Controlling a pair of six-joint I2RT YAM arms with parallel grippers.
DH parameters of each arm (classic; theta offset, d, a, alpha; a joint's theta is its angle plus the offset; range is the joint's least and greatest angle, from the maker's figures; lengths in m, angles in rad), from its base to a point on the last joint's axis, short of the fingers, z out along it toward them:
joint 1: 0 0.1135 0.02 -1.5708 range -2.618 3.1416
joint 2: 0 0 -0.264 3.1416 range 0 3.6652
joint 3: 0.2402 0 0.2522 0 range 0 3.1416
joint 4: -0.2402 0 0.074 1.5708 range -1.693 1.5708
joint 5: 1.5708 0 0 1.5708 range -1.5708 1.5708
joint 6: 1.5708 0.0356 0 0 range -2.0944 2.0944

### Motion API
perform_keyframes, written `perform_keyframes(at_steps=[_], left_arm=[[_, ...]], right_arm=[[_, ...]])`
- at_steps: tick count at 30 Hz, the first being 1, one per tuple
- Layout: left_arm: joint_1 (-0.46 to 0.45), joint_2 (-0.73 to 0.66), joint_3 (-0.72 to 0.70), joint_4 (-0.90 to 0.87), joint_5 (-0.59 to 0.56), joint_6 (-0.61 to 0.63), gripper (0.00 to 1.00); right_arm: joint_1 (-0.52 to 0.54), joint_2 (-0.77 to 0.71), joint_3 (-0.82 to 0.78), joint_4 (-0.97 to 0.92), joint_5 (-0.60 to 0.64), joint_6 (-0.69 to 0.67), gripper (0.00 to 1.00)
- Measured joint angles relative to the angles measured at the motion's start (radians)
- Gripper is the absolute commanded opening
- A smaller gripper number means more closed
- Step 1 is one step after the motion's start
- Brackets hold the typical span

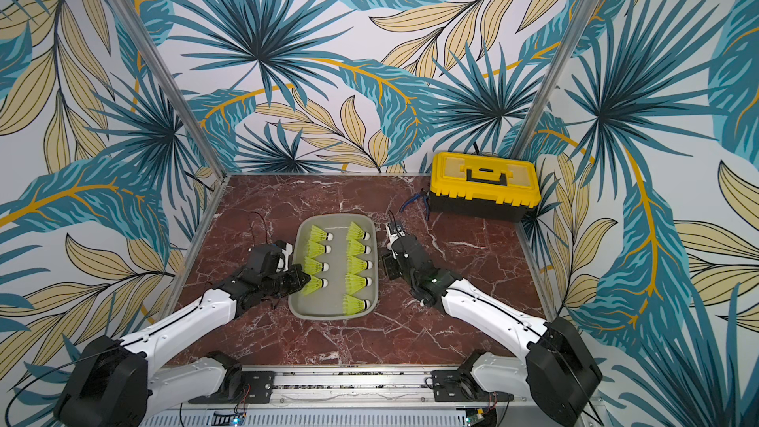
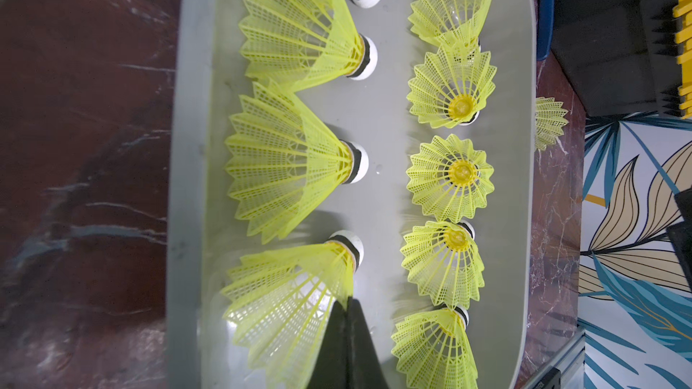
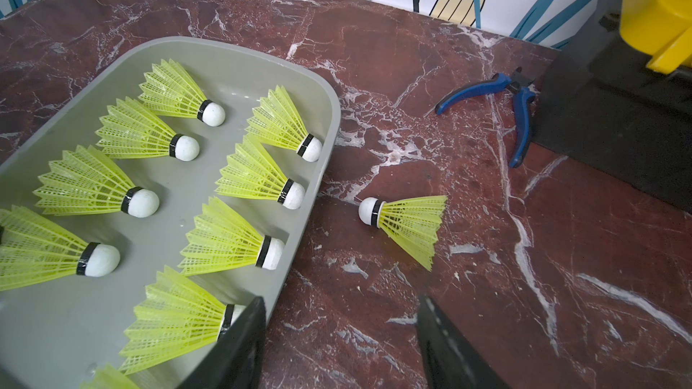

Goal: Put the shuttlecocks into the storage box
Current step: Place the shuttlecock in the storage box.

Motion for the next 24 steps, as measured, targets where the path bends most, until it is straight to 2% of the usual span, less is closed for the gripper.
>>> perform_keyframes(at_steps=[24], left_arm=[[0.006, 0.046, 0.003, -0.018, -0.016, 0.055, 0.01]], right_arm=[[0.0, 0.005, 0.0, -0.003, 0.014, 0.0, 0.64]])
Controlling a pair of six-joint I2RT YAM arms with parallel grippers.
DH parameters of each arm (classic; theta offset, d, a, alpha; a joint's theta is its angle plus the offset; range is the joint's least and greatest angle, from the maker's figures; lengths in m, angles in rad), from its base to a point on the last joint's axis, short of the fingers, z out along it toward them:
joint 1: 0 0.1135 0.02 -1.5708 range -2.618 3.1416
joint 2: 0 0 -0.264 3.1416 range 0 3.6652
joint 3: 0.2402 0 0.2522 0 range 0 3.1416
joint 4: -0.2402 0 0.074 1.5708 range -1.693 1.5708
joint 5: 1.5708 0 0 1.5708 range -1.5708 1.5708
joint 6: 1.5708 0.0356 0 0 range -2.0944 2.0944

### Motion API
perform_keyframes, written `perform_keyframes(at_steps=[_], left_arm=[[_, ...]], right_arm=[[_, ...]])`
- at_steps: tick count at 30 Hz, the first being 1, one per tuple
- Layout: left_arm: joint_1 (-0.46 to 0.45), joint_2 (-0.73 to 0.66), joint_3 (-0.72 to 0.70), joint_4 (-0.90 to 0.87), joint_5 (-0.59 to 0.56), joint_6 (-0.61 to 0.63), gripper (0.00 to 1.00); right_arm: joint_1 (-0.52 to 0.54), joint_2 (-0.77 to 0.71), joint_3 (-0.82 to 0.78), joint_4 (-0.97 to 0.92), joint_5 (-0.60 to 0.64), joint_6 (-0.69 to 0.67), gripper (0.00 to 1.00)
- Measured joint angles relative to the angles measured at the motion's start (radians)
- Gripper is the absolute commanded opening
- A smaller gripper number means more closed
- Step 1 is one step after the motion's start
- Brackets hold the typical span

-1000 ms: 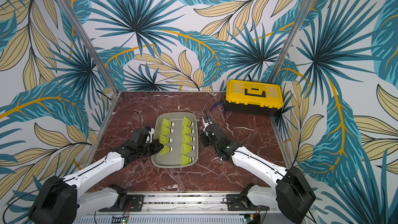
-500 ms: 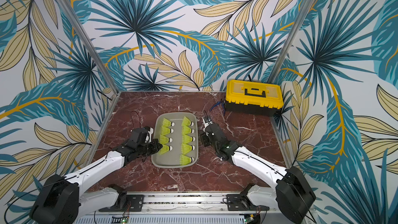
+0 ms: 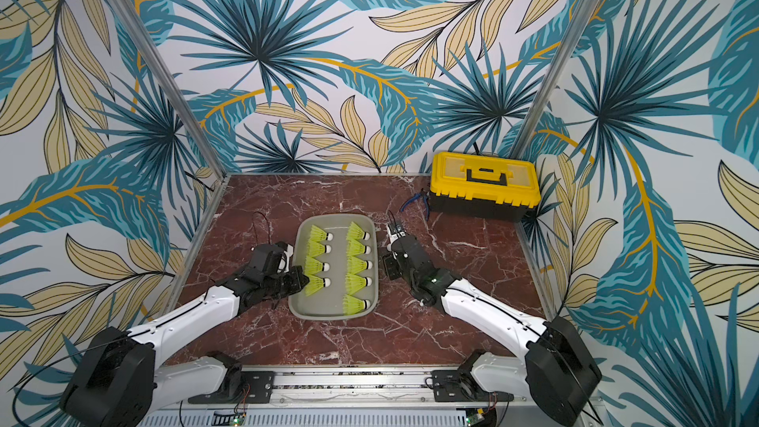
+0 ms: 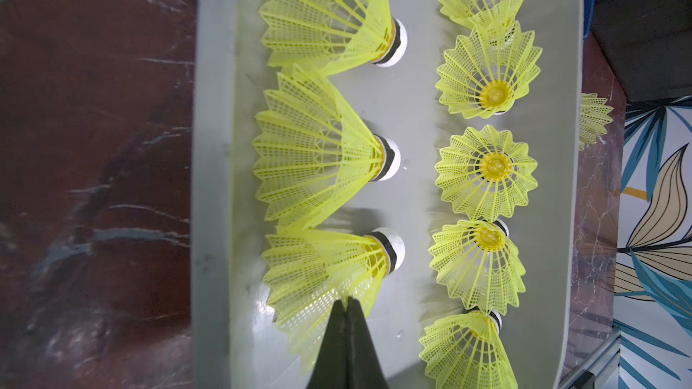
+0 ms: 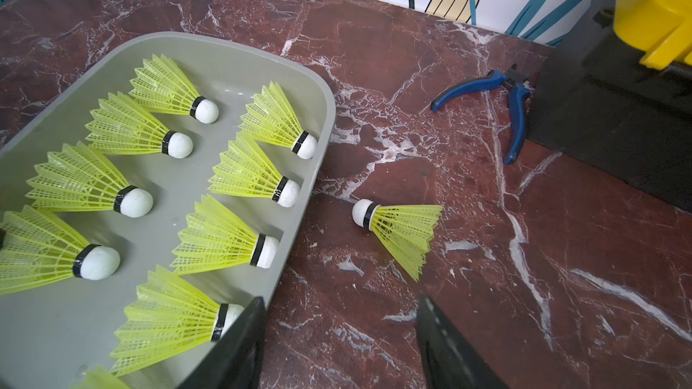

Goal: Put the shuttlecocks into the storage box
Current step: Place the shuttlecock in the storage box.

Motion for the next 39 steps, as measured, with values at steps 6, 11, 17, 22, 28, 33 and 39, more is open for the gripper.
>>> perform_keyframes(at_steps=[6, 11, 17, 22, 28, 33, 39], left_arm=[[0.0, -0.001, 0.006, -0.025, -0.014, 0.01, 0.01], [0.0, -0.001, 0.006, -0.036, -0.023, 0.017, 0.01], [0.0, -0.002, 0.011, -0.042, -0.034, 0.024, 0.04], [0.0, -0.002, 0.011, -0.042, -0.04, 0.024, 0.1], [0.0, -0.002, 0.012, -0.042, -0.04, 0.026, 0.15], [0.0, -0.005, 0.013, -0.042, -0.04, 0.023, 0.26], [0.0, -0.021, 0.016, -0.046, -0.04, 0.024, 0.34]], right_arm=[[0.0, 0.006, 0.0, 0.0, 0.0, 0.0, 0.64], [0.0, 0.01, 0.0, 0.0, 0.0, 0.0, 0.64], [0.0, 0.014, 0.0, 0.0, 0.0, 0.0, 0.64], [0.0, 0.018, 0.0, 0.0, 0.0, 0.0, 0.64], [0.0, 0.026, 0.0, -0.001, 0.0, 0.0, 0.64], [0.0, 0.03, 0.0, 0.0, 0.006, 0.011, 0.64], [0.0, 0.048, 0.0, -0.001, 0.016, 0.047, 0.64]])
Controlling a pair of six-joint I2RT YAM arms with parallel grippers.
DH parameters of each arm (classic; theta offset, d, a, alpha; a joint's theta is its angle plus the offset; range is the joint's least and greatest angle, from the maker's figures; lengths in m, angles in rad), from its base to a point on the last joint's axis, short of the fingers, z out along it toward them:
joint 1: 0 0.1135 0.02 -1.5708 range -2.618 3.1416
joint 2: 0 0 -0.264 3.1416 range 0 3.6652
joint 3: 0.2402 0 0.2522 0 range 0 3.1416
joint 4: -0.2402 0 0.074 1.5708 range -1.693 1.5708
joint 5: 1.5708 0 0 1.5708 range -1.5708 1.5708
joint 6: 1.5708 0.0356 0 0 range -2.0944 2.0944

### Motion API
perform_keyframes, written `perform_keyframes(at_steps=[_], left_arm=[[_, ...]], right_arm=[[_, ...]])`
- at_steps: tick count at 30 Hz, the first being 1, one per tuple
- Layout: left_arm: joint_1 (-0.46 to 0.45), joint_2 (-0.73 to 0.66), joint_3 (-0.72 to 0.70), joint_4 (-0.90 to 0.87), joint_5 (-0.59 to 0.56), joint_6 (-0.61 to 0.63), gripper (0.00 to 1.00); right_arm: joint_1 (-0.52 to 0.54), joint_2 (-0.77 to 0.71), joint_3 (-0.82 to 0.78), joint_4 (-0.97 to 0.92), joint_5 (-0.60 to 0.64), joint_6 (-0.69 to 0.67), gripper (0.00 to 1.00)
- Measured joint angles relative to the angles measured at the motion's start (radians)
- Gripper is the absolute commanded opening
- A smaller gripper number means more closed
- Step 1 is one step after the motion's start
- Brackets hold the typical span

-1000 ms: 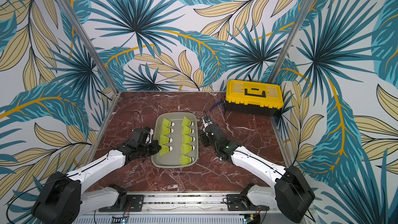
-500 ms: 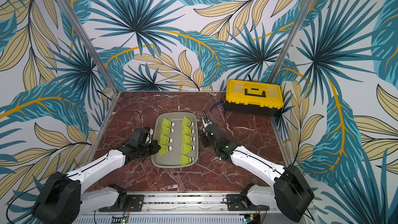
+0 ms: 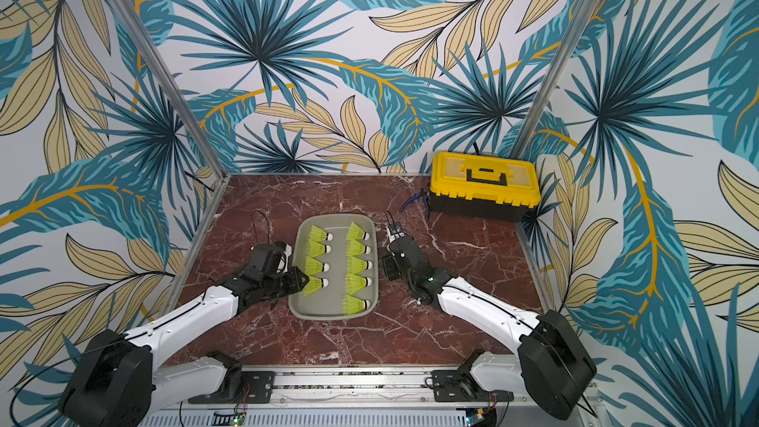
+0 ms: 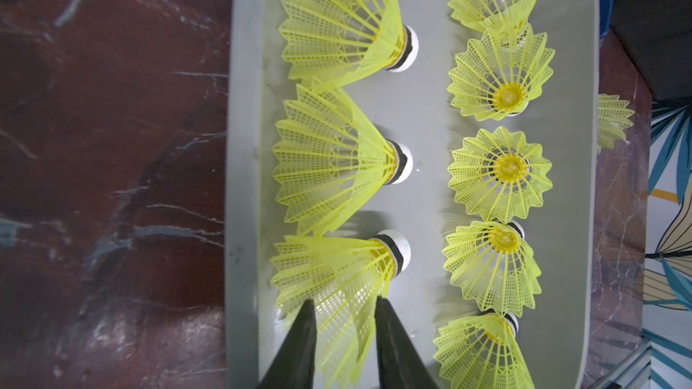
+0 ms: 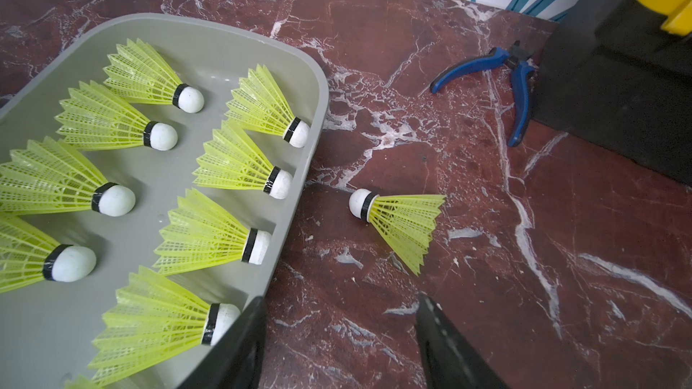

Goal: Put the shuttlecocks into the storage box
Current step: Place the shuttlecock in the storage box, then pick up the shuttlecock at the center of the board.

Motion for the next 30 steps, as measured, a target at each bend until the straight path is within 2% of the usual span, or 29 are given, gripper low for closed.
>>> perform_keyframes(at_steps=[6, 14, 30], left_arm=[[0.0, -0.025, 0.035, -0.026, 0.0, 0.003, 0.42], [0.0, -0.113, 0.094, -0.072, -0.015, 0.024, 0.44], [0.011, -0.248, 0.111, -0.162, -0.156, 0.124, 0.45]], right_arm=[[-0.001, 0.043, 0.021, -0.026, 0.011, 0.067, 0.64], [-0.037, 0.124, 0.093, -0.083, -0.028, 0.207, 0.64], [-0.063, 0.294, 0.199, -0.175, -0.082, 0.674, 0.62]])
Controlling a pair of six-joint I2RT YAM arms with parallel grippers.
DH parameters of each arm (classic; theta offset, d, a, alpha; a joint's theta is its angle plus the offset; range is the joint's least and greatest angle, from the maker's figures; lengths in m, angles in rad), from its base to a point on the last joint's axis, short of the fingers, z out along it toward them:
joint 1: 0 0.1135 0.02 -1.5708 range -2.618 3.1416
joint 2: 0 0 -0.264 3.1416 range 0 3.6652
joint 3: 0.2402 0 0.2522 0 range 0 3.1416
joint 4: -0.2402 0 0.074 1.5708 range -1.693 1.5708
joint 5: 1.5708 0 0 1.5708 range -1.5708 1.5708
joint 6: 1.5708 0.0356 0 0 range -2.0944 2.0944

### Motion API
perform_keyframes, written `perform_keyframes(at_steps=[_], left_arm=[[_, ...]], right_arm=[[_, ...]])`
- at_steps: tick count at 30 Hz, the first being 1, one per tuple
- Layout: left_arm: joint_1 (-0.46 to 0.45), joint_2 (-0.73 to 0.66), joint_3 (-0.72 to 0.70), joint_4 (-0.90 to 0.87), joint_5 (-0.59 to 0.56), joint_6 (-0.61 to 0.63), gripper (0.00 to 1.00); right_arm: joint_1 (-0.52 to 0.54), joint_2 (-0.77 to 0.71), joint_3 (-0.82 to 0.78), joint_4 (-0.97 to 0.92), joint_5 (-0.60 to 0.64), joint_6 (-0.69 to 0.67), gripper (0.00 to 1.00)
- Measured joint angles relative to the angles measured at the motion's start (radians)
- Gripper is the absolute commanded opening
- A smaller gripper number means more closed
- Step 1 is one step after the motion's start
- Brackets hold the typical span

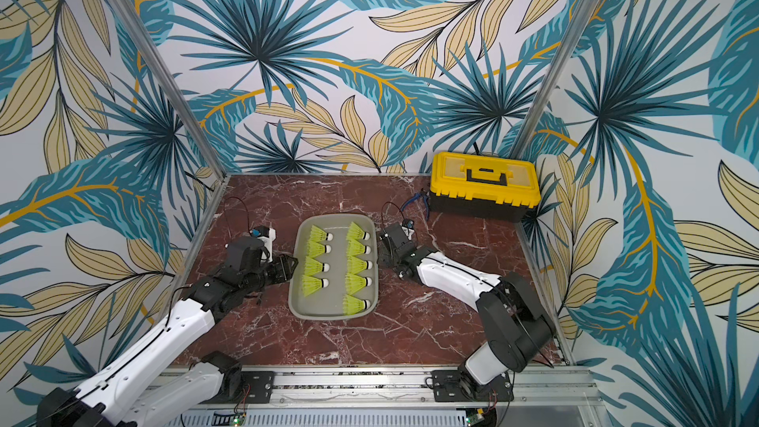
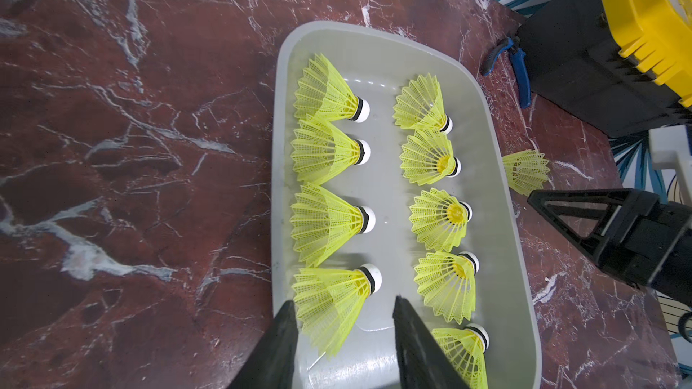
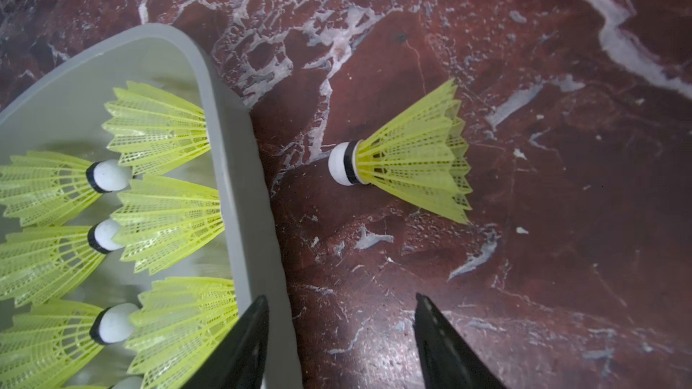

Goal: Put the shuttlecocks into the storage box
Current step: Pick up the shuttlecock at the center of the board.

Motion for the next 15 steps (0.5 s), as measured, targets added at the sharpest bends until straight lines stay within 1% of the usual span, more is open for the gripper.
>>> perform_keyframes(at_steps=[8, 15], left_arm=[[0.004, -0.004, 0.0, -0.007, -0.012, 0.016, 0.45], [0.005, -0.004, 0.0, -0.006, -0.012, 0.017, 0.45]], right_arm=[[-0.005, 0.06, 0.0, 0.047, 0.023, 0.145, 0.59], [-0.027, 0.121, 0.002, 0.097, 0.033, 0.2, 0.59]])
